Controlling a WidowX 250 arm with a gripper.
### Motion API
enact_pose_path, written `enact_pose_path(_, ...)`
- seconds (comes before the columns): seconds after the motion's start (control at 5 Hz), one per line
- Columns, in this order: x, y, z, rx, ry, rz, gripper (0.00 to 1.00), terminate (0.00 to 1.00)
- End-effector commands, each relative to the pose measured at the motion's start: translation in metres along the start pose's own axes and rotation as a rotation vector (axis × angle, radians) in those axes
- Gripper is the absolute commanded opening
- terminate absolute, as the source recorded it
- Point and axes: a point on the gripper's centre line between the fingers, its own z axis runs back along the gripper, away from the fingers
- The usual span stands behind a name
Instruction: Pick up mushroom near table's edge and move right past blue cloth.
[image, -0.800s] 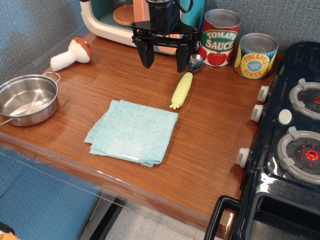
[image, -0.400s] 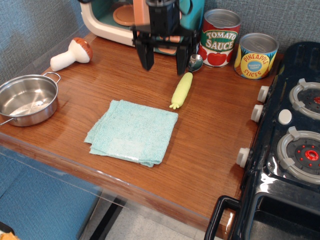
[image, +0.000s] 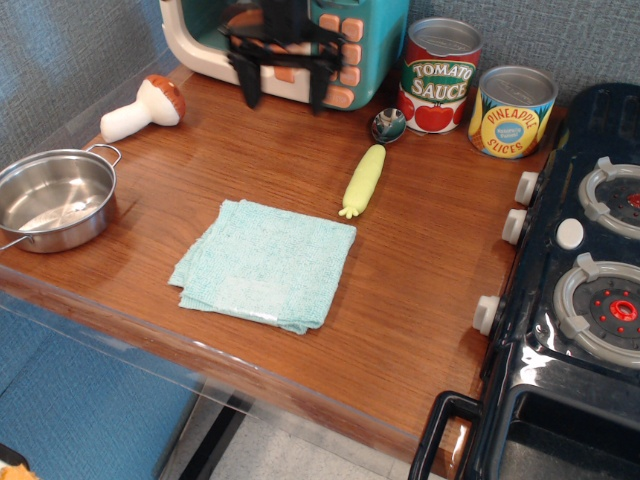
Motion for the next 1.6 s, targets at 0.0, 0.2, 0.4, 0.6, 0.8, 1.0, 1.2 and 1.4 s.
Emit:
enact_pose_path(0.0, 0.040, 0.083, 0.054, 0.068, -0.115, 0.088, 1.00, 0.00)
enact_pose_path(0.2, 0.027, 0.100, 0.073, 0.072, -0.156, 0.093, 1.00, 0.00)
enact_pose_path(0.4, 0.018, 0.112, 0.068, 0.105, -0.140, 0.119, 1.00, 0.00)
enact_pose_path(0.6, 0.009, 0.118, 0.061, 0.113, -0.131, 0.151, 1.00, 0.00)
enact_pose_path(0.8, 0.010, 0.119, 0.051, 0.146, -0.129, 0.175, 1.00, 0.00)
enact_pose_path(1.0, 0.010, 0.123, 0.038, 0.172, -0.111, 0.203, 1.00, 0.00)
enact_pose_path(1.2, 0.010, 0.125, 0.021, 0.177, -0.086, 0.245, 1.00, 0.00)
enact_pose_path(1.4, 0.007, 0.123, 0.011, 0.153, -0.074, 0.284, 1.00, 0.00)
